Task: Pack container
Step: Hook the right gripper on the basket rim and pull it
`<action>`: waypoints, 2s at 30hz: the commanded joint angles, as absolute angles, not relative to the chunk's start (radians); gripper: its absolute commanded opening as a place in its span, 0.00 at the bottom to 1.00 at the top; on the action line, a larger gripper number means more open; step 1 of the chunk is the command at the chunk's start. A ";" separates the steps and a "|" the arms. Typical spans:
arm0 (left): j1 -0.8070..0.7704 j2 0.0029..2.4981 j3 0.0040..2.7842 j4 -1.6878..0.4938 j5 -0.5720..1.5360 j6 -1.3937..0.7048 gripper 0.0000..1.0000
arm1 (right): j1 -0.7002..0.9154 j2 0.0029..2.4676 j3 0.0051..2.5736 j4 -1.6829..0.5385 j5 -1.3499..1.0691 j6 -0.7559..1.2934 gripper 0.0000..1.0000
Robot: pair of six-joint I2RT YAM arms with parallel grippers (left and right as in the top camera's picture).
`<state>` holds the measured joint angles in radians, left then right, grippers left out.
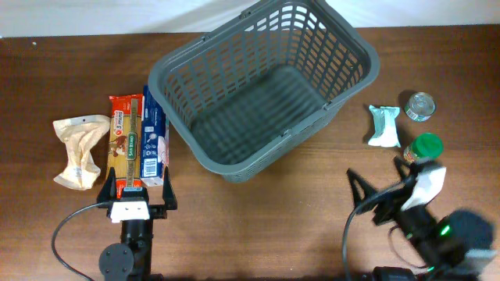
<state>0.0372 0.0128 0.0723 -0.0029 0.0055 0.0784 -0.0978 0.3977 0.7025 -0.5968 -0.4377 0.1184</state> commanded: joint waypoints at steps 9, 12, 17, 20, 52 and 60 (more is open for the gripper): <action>0.043 0.007 0.100 -0.116 -0.026 0.083 0.99 | -0.105 1.176 1.773 -0.958 -0.528 0.064 0.99; 0.043 0.007 0.100 -0.170 -0.023 0.083 0.99 | -0.105 1.318 1.946 -0.966 -0.527 0.064 0.99; 0.043 0.007 0.100 -0.205 -0.023 0.083 0.99 | -0.105 1.548 2.182 -1.046 -0.527 0.068 0.99; 0.043 0.007 0.100 -0.231 -0.023 0.083 0.99 | -0.105 1.681 2.276 -1.113 -0.527 0.066 0.99; 0.043 0.008 0.100 -0.325 -0.023 0.083 0.99 | -0.020 2.149 2.300 -1.209 -0.305 -0.146 0.48; 0.043 0.008 0.100 -0.324 -0.023 0.083 0.99 | -0.028 2.149 2.300 -1.272 -0.267 -0.145 0.28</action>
<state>0.0372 0.0128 0.0967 -0.3050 -0.0162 0.0780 -0.0292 2.1204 2.2929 -1.2385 -0.3138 -0.1417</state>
